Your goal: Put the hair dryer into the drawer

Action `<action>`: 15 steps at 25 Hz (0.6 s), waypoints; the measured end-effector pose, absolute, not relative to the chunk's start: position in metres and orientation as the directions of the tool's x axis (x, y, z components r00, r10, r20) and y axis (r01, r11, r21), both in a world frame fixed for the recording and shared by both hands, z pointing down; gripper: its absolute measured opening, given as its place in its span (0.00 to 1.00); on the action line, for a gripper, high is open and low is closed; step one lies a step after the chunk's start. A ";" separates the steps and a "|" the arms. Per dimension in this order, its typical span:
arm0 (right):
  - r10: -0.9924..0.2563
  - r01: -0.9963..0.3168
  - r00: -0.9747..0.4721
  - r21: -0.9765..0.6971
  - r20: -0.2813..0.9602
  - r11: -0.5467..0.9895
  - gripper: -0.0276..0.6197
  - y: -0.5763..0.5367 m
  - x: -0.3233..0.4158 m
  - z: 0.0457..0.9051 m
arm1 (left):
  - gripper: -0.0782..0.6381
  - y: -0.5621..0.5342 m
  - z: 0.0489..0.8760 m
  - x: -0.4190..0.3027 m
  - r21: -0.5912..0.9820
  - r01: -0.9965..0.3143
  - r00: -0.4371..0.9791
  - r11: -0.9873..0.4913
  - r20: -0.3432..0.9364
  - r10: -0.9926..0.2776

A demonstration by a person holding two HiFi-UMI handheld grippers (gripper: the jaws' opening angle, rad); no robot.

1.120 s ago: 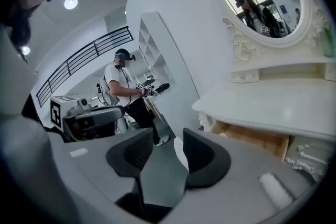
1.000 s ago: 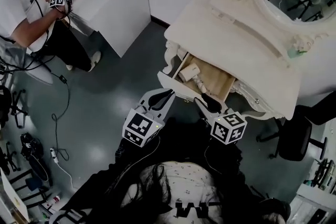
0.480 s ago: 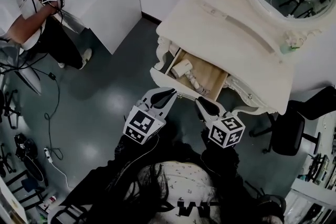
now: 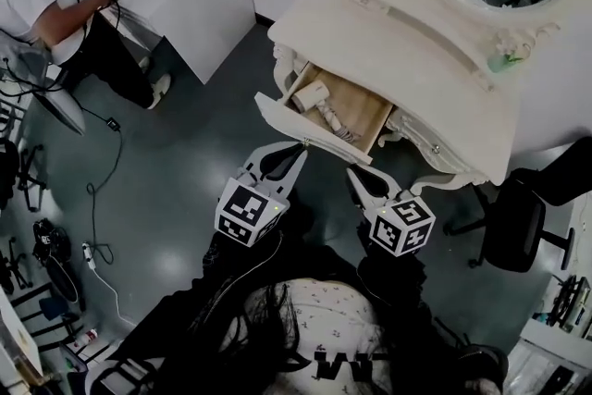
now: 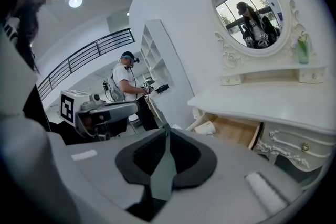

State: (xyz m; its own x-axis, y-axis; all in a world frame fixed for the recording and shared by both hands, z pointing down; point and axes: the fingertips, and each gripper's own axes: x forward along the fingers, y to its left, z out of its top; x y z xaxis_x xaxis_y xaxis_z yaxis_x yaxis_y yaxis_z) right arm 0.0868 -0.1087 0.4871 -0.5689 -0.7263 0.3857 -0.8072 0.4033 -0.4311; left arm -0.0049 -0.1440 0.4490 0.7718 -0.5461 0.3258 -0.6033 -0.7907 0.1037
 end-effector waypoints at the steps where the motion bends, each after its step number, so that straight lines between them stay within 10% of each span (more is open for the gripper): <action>1: -0.723 -0.800 -0.579 -0.432 0.378 0.416 0.10 -0.100 0.090 0.485 | 0.11 -0.133 0.449 0.000 0.099 -0.609 0.766 -0.787 0.329 -0.552; 15: -0.679 -0.757 -0.643 -0.430 0.354 0.492 0.10 0.049 0.128 0.496 | 0.11 0.031 0.462 0.046 0.096 -0.650 0.730 -0.754 0.357 -0.583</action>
State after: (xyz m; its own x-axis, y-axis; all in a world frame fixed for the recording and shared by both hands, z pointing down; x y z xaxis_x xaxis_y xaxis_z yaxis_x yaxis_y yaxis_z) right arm 0.1276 0.0493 0.4958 -0.6429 -0.6794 0.3537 -0.7568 0.4922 -0.4300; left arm 0.0457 0.0313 0.4618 0.7296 -0.5832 0.3573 -0.6499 -0.7539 0.0964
